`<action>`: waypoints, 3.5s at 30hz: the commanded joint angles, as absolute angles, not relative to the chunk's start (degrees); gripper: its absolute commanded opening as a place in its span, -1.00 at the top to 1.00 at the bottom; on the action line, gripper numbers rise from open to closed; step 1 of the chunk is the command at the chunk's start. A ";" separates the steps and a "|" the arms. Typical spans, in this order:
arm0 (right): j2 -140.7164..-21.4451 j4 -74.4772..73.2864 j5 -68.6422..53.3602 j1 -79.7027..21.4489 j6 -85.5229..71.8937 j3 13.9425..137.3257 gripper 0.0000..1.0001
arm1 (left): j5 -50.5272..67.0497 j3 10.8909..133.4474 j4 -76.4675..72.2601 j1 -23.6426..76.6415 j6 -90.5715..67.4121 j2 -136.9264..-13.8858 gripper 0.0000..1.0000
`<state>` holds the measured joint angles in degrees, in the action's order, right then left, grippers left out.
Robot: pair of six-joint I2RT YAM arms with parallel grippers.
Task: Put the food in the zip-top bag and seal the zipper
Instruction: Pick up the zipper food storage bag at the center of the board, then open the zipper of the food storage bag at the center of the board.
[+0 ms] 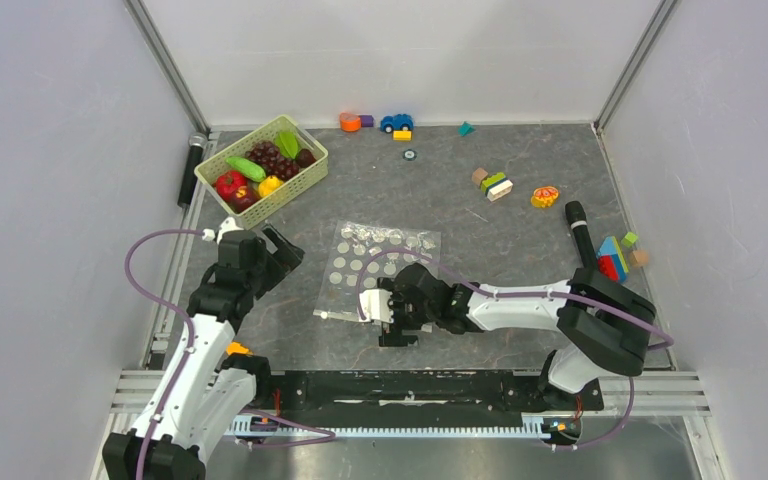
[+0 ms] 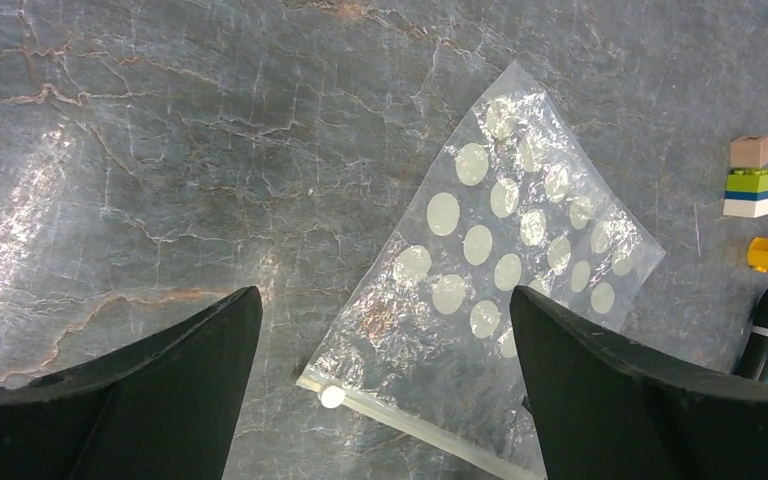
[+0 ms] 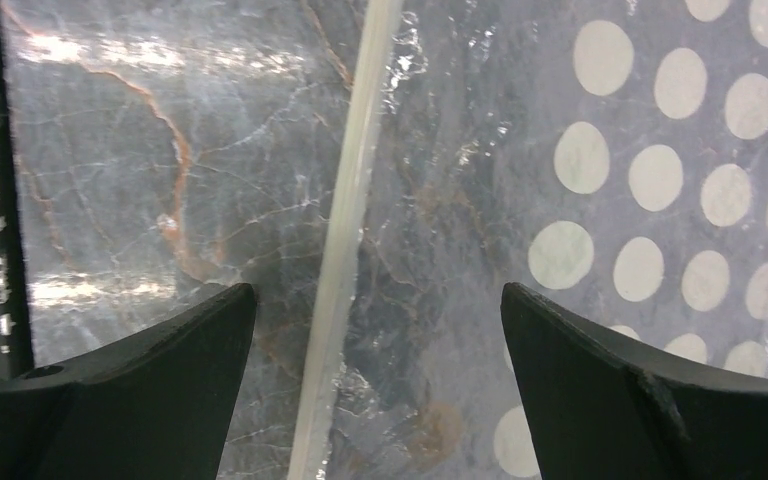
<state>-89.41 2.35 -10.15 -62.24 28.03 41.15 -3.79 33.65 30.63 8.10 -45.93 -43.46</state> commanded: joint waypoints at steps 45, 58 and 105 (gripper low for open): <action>-84.30 30.76 22.01 -61.98 16.25 35.62 1.00 | 10.02 31.19 23.32 7.91 -45.10 -40.14 -0.99; -83.48 30.01 26.77 -61.79 5.54 38.03 1.00 | 2.75 28.75 11.39 27.30 -45.26 -43.40 -0.99; -76.96 31.99 10.85 -57.93 -1.54 34.40 1.00 | -11.87 34.26 -13.03 35.07 -51.20 -71.85 0.88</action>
